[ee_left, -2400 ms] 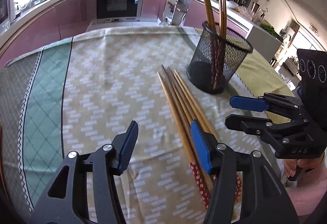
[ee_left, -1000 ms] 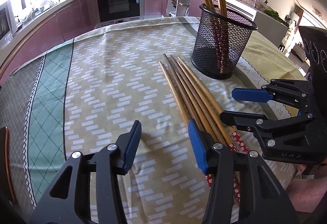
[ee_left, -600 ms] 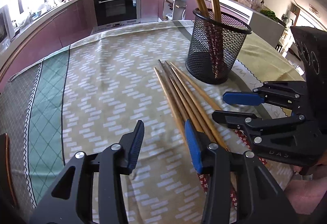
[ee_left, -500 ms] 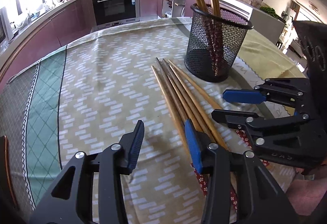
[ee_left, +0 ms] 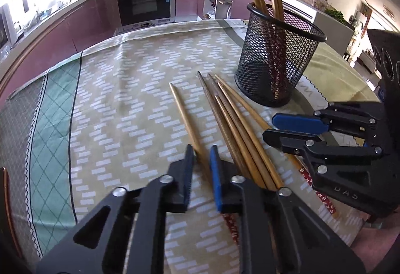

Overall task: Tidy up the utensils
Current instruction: 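Close the left tool on a chopstick while the right tool grasps another chopstick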

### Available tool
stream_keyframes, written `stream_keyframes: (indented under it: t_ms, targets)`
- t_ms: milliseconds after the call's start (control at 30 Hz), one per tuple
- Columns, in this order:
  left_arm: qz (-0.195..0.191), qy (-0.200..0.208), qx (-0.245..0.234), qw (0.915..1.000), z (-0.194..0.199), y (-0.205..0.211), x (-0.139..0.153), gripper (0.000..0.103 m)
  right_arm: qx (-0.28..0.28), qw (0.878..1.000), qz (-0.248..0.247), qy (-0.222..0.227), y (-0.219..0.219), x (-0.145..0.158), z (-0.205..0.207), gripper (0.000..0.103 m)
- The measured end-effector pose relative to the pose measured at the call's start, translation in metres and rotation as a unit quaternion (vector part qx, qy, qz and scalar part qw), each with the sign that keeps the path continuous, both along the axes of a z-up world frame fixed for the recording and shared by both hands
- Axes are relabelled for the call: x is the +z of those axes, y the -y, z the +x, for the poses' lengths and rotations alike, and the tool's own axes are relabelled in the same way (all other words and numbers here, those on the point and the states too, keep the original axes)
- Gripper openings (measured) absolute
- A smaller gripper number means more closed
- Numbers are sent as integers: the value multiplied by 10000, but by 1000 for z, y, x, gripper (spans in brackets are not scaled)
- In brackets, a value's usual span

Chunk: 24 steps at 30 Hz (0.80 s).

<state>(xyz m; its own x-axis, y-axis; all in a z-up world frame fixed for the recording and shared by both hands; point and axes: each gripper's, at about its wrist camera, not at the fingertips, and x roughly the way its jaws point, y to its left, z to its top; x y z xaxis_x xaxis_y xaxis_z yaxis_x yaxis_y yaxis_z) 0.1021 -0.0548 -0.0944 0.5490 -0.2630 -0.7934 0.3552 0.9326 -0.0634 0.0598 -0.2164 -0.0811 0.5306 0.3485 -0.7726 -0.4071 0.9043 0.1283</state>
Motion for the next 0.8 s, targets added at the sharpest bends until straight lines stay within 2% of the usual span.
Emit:
stream_keyframes:
  t_ms: [100, 300, 467, 633, 800]
  targets:
    - [-78, -5, 100, 9999, 0, -2, 1, 9, -104, 9997, 223, -79, 8, 0, 2, 7]
    - [-297, 69, 225, 9993, -7, -15, 9, 8, -234, 9985, 503, 8, 21, 7, -3, 6]
    - [-384, 19, -73, 9992, -20, -13, 11, 8, 262, 9968, 750, 26, 19, 15, -15, 6]
    - [-320, -83, -326, 9989, -26, -3, 4, 8, 488, 9969, 580, -222, 8, 7, -13, 6]
    - [-223, -96, -348, 9991, -20, -1, 1, 8, 505, 9978, 326, -284, 1, 4, -11, 8]
